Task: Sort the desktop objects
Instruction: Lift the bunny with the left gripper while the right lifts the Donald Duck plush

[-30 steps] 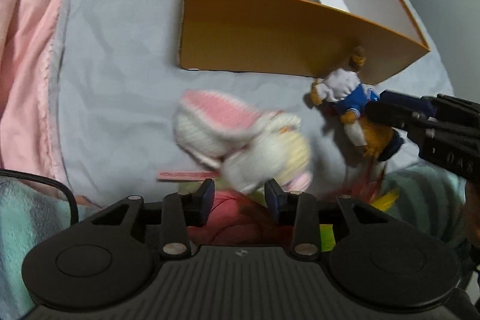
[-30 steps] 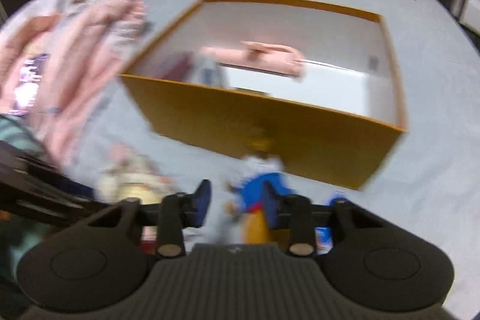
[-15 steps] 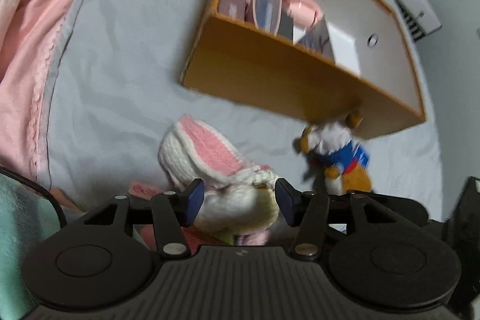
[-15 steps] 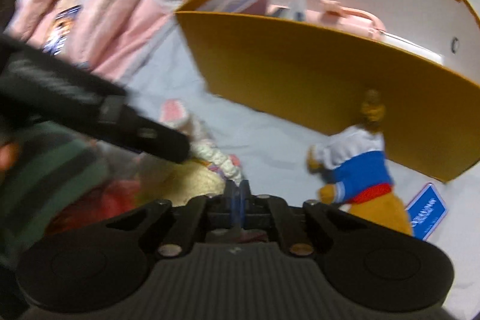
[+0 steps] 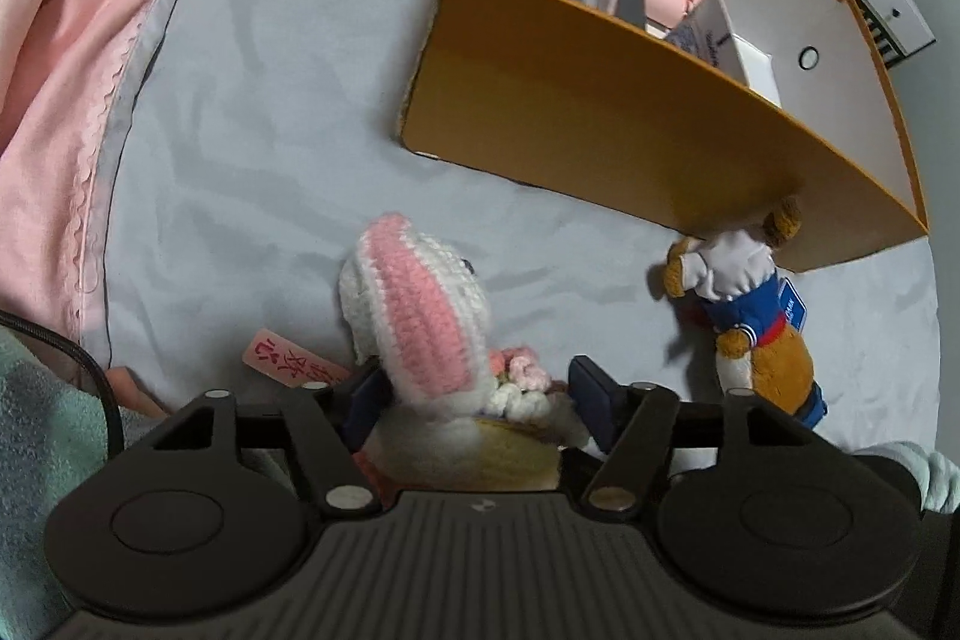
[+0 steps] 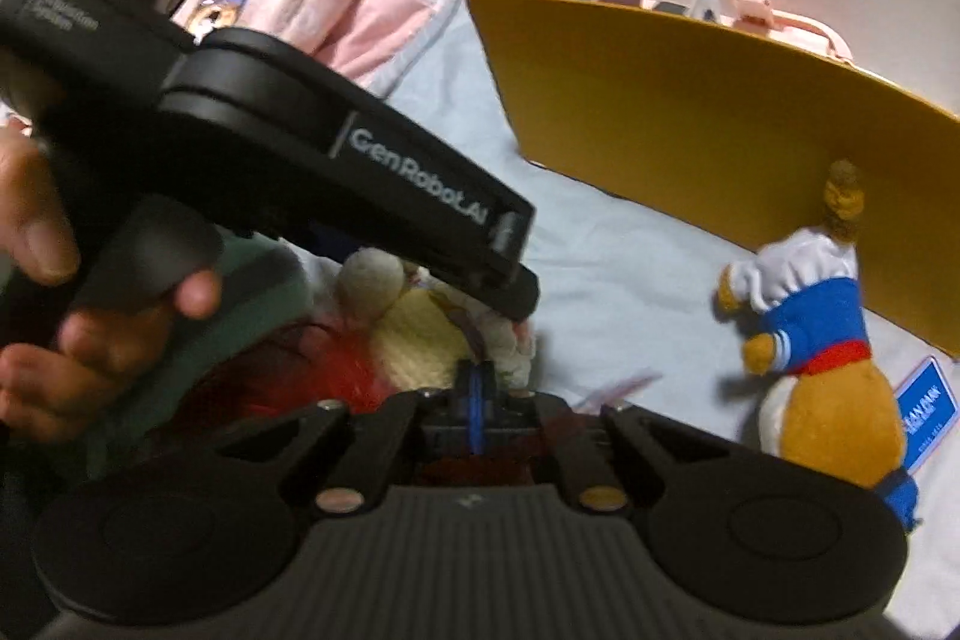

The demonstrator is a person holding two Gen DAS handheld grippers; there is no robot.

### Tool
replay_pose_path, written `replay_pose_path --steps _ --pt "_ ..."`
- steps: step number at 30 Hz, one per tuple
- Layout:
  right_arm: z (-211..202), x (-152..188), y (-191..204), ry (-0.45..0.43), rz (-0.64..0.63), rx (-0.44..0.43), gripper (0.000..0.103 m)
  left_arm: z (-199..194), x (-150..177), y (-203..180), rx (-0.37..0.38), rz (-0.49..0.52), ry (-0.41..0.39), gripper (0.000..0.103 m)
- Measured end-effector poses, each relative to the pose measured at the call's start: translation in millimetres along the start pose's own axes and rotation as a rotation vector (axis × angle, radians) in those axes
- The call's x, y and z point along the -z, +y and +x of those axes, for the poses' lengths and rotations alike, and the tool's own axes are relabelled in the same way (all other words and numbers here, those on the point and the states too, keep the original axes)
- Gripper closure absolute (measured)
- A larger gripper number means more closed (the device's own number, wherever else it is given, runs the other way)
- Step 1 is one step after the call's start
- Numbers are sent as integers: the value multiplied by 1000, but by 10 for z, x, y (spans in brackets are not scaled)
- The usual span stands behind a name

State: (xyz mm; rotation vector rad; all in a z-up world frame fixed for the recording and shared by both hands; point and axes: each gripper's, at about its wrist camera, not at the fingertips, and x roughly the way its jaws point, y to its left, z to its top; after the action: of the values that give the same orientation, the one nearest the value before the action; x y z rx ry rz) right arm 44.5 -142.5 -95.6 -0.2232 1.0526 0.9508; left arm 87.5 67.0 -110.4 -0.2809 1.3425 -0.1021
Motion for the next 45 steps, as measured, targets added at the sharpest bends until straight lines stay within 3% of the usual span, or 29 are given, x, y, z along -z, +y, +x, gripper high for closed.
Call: replay_pose_path --steps 6,8,10,12,14,15,18,23,28,34,39,45 --pt "-285 21 -106 -35 34 45 97 -108 28 0 57 32 -35 58" --pt "-438 29 -140 -51 17 108 95 -134 40 -30 73 51 -45 60" --pt "-539 38 -159 -30 -34 217 83 -151 59 -84 76 81 -59 60" --pt "-552 73 -141 23 -129 359 82 -189 82 -171 104 122 -86 61" --pt "-516 152 -99 68 -252 480 73 -230 86 -265 138 160 -112 61" --pt "-473 174 -65 83 -298 512 64 -241 86 -306 150 175 -123 61" --pt "-315 184 11 120 -378 535 63 -234 63 -426 146 226 -144 61" --pt "-98 229 -36 181 -454 616 51 -70 20 -464 119 237 -105 60" --pt "19 182 -169 200 -448 656 52 13 -33 -455 118 229 -101 60" --pt "-86 113 -297 172 -357 608 59 -32 -32 -417 130 230 -97 60" --pt "-595 81 -263 84 -236 483 61 -328 74 -463 207 259 -106 61" --pt "-1381 -106 -287 -90 -71 400 60 -880 63 -729 304 341 -217 61"
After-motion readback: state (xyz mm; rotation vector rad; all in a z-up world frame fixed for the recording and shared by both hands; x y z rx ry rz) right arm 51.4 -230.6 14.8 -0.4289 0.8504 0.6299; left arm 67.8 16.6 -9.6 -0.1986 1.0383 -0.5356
